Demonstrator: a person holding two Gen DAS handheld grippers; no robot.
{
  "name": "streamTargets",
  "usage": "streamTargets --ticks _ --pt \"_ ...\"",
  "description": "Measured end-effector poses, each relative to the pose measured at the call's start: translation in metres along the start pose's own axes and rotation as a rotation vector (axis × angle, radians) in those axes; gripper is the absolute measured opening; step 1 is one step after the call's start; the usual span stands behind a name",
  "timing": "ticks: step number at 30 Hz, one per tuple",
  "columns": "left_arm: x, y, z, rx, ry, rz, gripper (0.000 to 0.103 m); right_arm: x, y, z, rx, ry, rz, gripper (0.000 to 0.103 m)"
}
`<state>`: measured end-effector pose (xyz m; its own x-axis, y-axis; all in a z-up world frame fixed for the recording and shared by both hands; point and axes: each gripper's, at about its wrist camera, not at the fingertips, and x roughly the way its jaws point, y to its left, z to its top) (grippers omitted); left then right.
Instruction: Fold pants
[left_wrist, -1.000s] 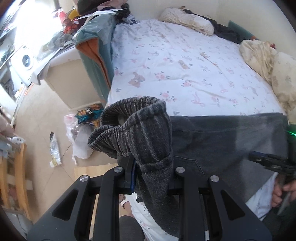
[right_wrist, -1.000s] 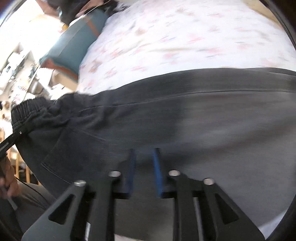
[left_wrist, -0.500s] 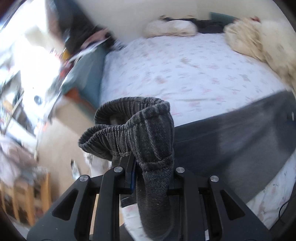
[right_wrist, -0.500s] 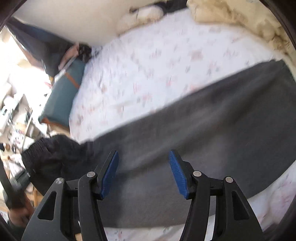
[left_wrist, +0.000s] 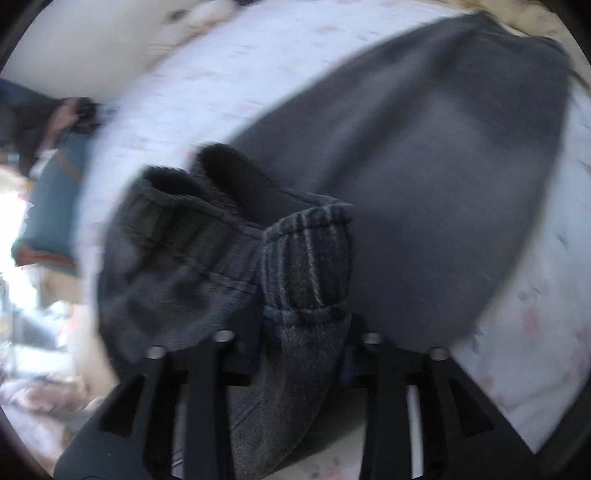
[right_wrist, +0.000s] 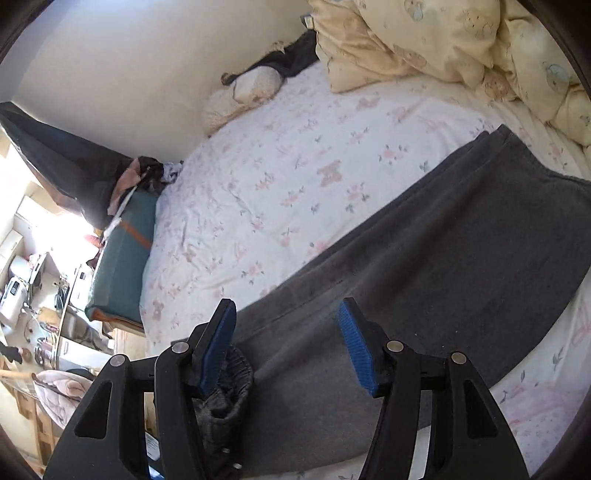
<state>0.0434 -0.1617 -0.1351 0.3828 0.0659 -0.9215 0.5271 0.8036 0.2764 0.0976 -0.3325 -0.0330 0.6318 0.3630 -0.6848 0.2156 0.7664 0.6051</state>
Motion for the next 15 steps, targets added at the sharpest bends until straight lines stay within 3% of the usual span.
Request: streamTargets --ticks 2,5,7,9,11,15 --pt "-0.004 0.003 -0.004 0.011 0.002 -0.102 0.063 0.006 0.003 -0.001 -0.008 0.012 0.013 0.061" --pt "-0.037 0.024 -0.009 -0.054 -0.054 -0.242 0.067 0.015 0.013 -0.003 -0.053 0.025 -0.002 0.061" --pt "-0.066 0.051 -0.017 -0.130 -0.119 -0.288 0.067 0.024 0.019 -0.007 -0.073 0.054 0.011 0.061" --pt "-0.091 0.085 -0.030 -0.212 -0.192 -0.274 0.067 0.036 0.024 -0.014 -0.073 0.107 0.049 0.062" --pt "-0.101 0.125 -0.043 -0.294 -0.237 -0.210 0.074 0.049 0.031 -0.023 -0.081 0.166 0.078 0.064" --pt "-0.099 0.200 -0.067 -0.448 -0.233 -0.143 0.075 0.080 0.051 -0.050 -0.151 0.285 0.100 0.064"
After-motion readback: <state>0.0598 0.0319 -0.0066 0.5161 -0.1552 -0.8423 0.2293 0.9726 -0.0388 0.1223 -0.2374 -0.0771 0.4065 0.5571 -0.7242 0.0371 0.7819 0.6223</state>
